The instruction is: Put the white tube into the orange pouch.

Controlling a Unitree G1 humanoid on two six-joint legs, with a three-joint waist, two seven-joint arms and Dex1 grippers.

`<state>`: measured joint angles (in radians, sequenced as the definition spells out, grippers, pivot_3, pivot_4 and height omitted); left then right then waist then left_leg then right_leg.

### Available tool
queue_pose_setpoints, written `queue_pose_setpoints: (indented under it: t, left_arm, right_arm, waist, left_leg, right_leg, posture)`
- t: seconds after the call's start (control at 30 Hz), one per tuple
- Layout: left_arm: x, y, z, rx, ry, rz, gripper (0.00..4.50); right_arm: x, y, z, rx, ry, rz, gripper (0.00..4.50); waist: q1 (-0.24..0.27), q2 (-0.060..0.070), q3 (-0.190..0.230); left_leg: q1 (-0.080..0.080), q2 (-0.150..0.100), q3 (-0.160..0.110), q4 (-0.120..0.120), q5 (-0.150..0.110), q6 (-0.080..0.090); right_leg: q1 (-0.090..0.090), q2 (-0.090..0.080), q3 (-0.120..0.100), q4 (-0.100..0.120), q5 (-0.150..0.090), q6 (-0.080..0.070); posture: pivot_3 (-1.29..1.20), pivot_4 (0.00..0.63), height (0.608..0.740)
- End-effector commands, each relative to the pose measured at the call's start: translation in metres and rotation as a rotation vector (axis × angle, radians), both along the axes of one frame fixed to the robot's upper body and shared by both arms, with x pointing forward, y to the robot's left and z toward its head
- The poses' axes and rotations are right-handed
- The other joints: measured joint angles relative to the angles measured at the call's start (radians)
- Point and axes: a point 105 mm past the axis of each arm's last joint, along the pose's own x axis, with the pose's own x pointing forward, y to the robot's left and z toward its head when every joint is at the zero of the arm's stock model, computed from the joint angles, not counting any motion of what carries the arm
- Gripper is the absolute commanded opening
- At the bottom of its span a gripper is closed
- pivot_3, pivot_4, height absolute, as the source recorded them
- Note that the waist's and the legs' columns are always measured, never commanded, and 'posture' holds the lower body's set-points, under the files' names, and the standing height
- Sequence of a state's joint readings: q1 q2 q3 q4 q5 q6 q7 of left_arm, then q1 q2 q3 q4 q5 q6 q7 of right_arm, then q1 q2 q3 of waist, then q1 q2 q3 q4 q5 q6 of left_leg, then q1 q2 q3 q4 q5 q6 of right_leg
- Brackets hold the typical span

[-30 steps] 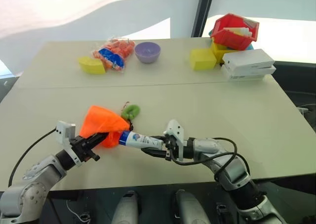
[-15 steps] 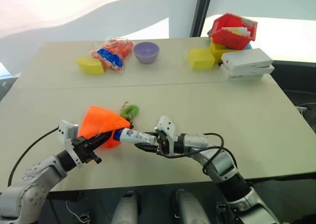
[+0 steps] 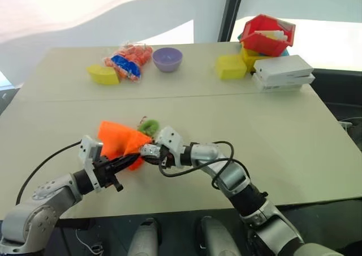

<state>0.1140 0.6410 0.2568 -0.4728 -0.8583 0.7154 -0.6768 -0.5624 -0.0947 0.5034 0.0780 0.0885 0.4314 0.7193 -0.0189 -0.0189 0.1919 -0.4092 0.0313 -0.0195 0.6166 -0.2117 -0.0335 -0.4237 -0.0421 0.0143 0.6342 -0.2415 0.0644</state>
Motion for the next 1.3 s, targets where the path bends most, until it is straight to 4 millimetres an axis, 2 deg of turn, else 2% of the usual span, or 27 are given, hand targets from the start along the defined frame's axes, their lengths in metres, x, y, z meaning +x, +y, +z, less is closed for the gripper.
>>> queue_pose_setpoints:
  t: [0.03, 0.17, 0.33, 0.47, 0.53, 0.7, 0.83, 0.93, 1.07, 1.17, 1.3]
  left_arm:
    - [-0.003, -0.011, 0.007, 0.031, -0.036, -0.056, 0.00]
    - [-0.008, -0.018, 0.004, 0.044, -0.027, -0.095, 0.00]
    - [-0.011, -0.016, 0.002, 0.056, -0.024, -0.087, 0.00]
    - [-0.012, -0.007, -0.001, 0.070, -0.011, -0.059, 0.00]
    - [-0.012, -0.001, -0.003, 0.064, -0.007, -0.033, 0.00]
    - [-0.005, 0.017, 0.002, -0.023, -0.007, 0.069, 0.00]
    - [-0.001, 0.028, 0.002, -0.062, 0.001, 0.116, 0.00]
    - [0.001, 0.031, 0.002, -0.069, 0.005, 0.124, 0.00]
    - [0.002, 0.032, 0.000, -0.070, 0.009, 0.121, 0.00]
    - [0.002, 0.030, 0.000, -0.072, 0.012, 0.112, 0.00]
    - [0.000, 0.025, -0.001, -0.065, 0.017, 0.090, 0.00]
  right_arm:
    - [-0.008, 0.028, 0.013, 0.000, -0.095, 0.063, 1.72]
    - [-0.002, 0.046, 0.013, -0.014, -0.129, 0.025, 1.72]
    - [0.001, 0.054, 0.011, -0.015, -0.119, 0.015, 1.72]
    - [-0.003, 0.047, 0.015, 0.004, -0.102, 0.046, 3.36]
    - [-0.004, 0.040, 0.018, 0.011, -0.103, 0.057, 4.44]
    - [-0.017, 0.016, 0.027, 0.055, -0.062, 0.121, 4.44]
    - [-0.014, -0.007, 0.027, 0.067, -0.014, 0.103, 4.44]
    - [-0.008, -0.020, 0.023, 0.071, 0.015, 0.063, 3.62]
    - [-0.005, -0.025, 0.016, 0.039, 0.019, 0.030, 1.72]
    - [-0.006, -0.019, 0.009, 0.003, 0.018, 0.024, 0.13]
    - [-0.013, -0.001, 0.007, -0.008, 0.027, 0.064, 0.06]
  waist:
    - [-0.001, 0.000, 0.000]
    - [-0.002, 0.000, 0.000]
    - [-0.002, 0.000, 0.000]
    - [-0.002, -0.001, 0.000]
    - [-0.001, -0.001, 0.000]
    - [-0.001, -0.001, 0.000]
    - [-0.001, -0.001, -0.001]
    - [-0.001, -0.001, -0.001]
    - [-0.002, -0.001, -0.001]
    - [-0.002, -0.001, -0.001]
    - [-0.002, -0.001, -0.001]
  left_leg:
    - [0.000, 0.000, 0.000, 0.000, 0.000, 0.000]
    - [0.000, 0.000, 0.000, 0.000, 0.000, 0.000]
    - [0.000, 0.000, 0.000, -0.001, 0.000, 0.000]
    - [0.000, 0.000, 0.000, -0.001, 0.000, 0.000]
    - [0.000, 0.000, 0.000, -0.001, 0.000, 0.000]
    - [0.000, 0.000, 0.000, -0.001, 0.000, 0.000]
    - [0.000, 0.000, 0.000, -0.001, 0.000, 0.000]
    - [0.000, 0.000, 0.001, -0.001, 0.000, 0.000]
    - [0.000, 0.000, 0.001, -0.001, 0.000, 0.000]
    - [0.000, 0.000, 0.001, -0.001, 0.000, 0.000]
    - [0.000, 0.000, 0.001, -0.001, 0.000, 0.000]
  right_leg:
    - [0.000, 0.000, 0.000, 0.000, 0.000, 0.000]
    - [-0.001, 0.000, 0.000, 0.001, 0.000, 0.000]
    - [-0.001, 0.000, 0.000, 0.001, 0.000, 0.000]
    - [-0.001, 0.000, 0.001, 0.000, 0.000, 0.000]
    - [-0.001, 0.000, 0.001, 0.000, 0.000, 0.000]
    - [-0.001, 0.000, 0.001, 0.000, 0.000, 0.000]
    - [-0.001, 0.000, 0.001, 0.000, 0.000, 0.000]
    - [-0.001, 0.000, 0.001, 0.000, 0.000, 0.000]
    - [-0.001, 0.000, 0.001, 0.000, 0.000, 0.000]
    - [-0.001, 0.000, 0.001, 0.000, 0.000, 0.000]
    - [-0.001, 0.000, 0.001, 0.000, 0.000, 0.000]
  posture:
    - [0.00, 0.150, 0.740]
    - [0.00, 0.150, 0.740]
    - [0.00, 0.150, 0.740]
    - [0.00, 0.150, 0.740]
    - [0.00, 0.150, 0.740]
    - [0.00, 0.150, 0.740]
    - [0.00, 0.150, 0.740]
    - [0.00, 0.150, 0.740]
    - [0.00, 0.150, 0.740]
    - [0.00, 0.150, 0.740]
    - [0.00, 0.150, 0.740]
